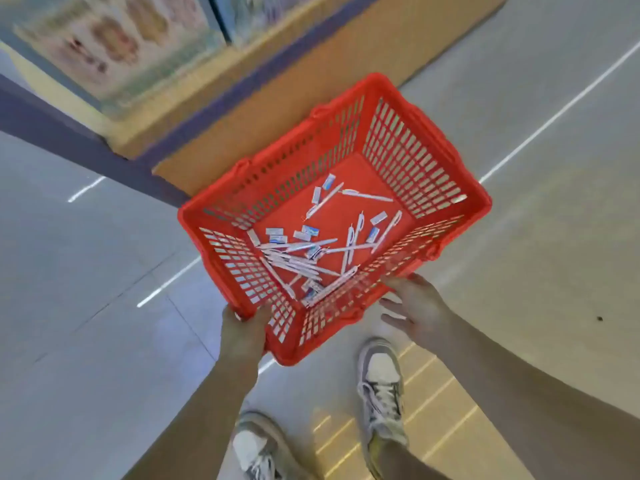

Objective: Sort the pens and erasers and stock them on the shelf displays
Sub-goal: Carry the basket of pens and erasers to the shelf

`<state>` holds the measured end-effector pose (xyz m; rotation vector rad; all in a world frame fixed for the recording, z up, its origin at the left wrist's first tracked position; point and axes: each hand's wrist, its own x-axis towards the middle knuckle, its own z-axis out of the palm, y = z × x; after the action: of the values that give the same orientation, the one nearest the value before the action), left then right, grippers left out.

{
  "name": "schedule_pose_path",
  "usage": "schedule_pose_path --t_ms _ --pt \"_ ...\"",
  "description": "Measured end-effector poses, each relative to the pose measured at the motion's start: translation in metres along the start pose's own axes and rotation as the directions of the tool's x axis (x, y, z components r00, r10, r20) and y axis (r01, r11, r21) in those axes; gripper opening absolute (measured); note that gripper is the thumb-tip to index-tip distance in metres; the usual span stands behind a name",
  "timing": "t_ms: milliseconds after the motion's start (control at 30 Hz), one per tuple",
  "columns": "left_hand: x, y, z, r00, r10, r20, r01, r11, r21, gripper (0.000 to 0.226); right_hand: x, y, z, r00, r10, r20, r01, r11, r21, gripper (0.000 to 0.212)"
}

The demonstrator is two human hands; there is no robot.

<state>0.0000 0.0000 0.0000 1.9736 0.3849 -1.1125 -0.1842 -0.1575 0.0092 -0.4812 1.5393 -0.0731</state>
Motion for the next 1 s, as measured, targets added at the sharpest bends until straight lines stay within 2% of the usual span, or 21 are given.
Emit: schedule_pose_path --t_ms 33,100,233,400,600,767,833,900,1000 --pt "0.007 -0.001 0.001 1.0 -0.014 0.015 0.015 0.998 -0.053 0.03 0.008 0.001 0.006 1.0 -0.024 0.01 0.024 1.0 0.019 0.052" --pt "0.017 -0.005 0.001 0.999 -0.012 0.031 0.013 0.999 -0.047 0.025 0.016 0.001 0.017 0.998 -0.065 -0.004 0.066 0.996 0.055 0.039" --pt "-0.001 -0.008 -0.009 0.999 -0.035 0.008 0.035 0.999 -0.038 0.027 0.001 0.001 0.023 0.987 -0.05 -0.151 0.068 0.991 0.117 0.032" --pt "-0.075 -0.02 -0.065 0.994 -0.107 -0.009 0.107 0.994 -0.018 0.037 -0.079 0.027 0.02 0.975 0.019 -0.22 -0.01 0.999 0.042 0.022" --pt "-0.198 -0.049 -0.178 0.971 -0.23 -0.071 0.216 0.963 -0.163 0.024 -0.209 0.083 0.049 0.974 0.036 -0.222 -0.052 0.996 -0.067 0.023" --pt "-0.276 -0.071 -0.285 0.933 -0.334 -0.135 0.273 0.9 -0.34 0.031 -0.309 0.11 0.117 0.997 -0.039 -0.063 0.021 0.964 -0.265 0.028" --pt "-0.302 -0.069 -0.323 0.931 -0.342 -0.132 0.263 0.874 -0.408 0.031 -0.34 0.115 0.15 0.995 -0.099 -0.012 0.085 0.904 -0.419 0.025" --pt "-0.325 -0.061 -0.361 0.933 -0.335 -0.133 0.24 0.853 -0.464 0.028 -0.366 0.116 0.182 0.977 -0.196 0.082 0.209 0.814 -0.542 0.021" --pt "-0.347 -0.038 -0.422 0.923 -0.348 -0.166 0.191 0.787 -0.586 0.029 -0.423 0.097 0.236 0.943 -0.26 0.209 0.334 0.734 -0.592 0.011"
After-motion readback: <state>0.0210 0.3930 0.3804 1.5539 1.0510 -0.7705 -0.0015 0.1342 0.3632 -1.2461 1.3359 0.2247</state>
